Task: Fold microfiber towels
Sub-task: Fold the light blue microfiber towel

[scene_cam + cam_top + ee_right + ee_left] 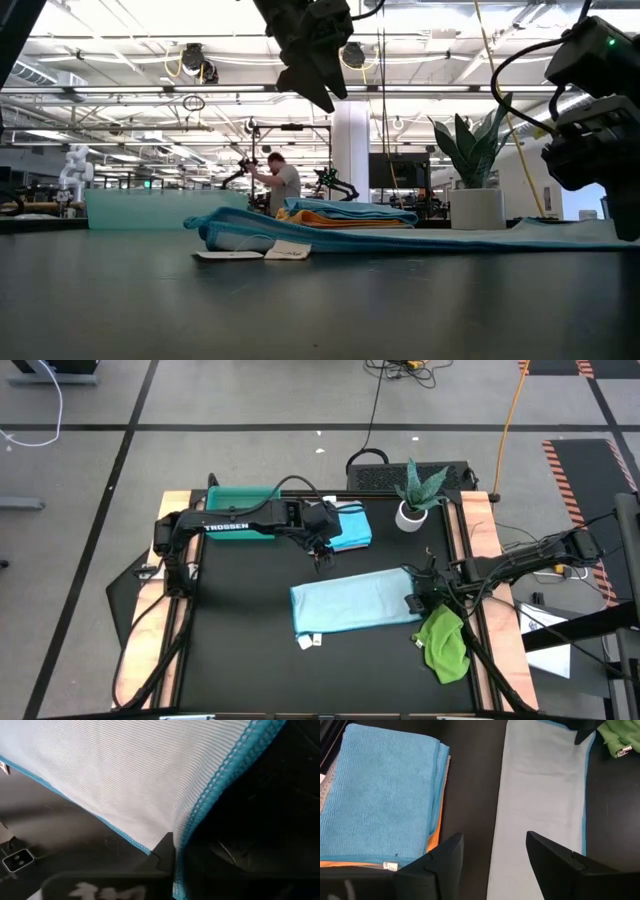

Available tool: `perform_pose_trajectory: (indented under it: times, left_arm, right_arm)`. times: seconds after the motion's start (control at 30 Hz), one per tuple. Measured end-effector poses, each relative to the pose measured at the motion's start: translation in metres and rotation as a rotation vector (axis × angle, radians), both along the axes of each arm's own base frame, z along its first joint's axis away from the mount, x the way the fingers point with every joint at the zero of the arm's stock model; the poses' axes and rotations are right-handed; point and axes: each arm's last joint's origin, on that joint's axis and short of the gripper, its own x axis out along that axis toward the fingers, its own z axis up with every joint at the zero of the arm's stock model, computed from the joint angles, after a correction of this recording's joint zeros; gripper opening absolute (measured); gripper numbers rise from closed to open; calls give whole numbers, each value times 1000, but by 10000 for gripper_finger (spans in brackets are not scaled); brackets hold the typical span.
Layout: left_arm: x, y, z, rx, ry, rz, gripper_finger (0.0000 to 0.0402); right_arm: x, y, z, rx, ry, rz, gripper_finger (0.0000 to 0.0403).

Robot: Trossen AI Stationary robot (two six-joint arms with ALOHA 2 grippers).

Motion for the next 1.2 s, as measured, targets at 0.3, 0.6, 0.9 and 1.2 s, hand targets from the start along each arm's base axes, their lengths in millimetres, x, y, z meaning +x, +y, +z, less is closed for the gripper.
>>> perform_pose_trajectory:
  times: [0.3, 0.6, 0.9, 1.2]
  left_arm:
    - [-2, -15, -3, -8, 54, -36, 218]
    - [-22, -59, 2, 113, 210, -2, 218]
    - [-70, -85, 47, 188, 160, 176, 218]
    - [-108, -111, 55, 242, 262, 325, 218]
  right_arm:
    - [3, -1, 11, -47, 18, 13, 2]
    - [10, 0, 50, -114, 182, 67, 1]
    - [61, 1, 67, -157, 147, 192, 1]
    - [143, -5, 91, -230, 10, 402, 0]
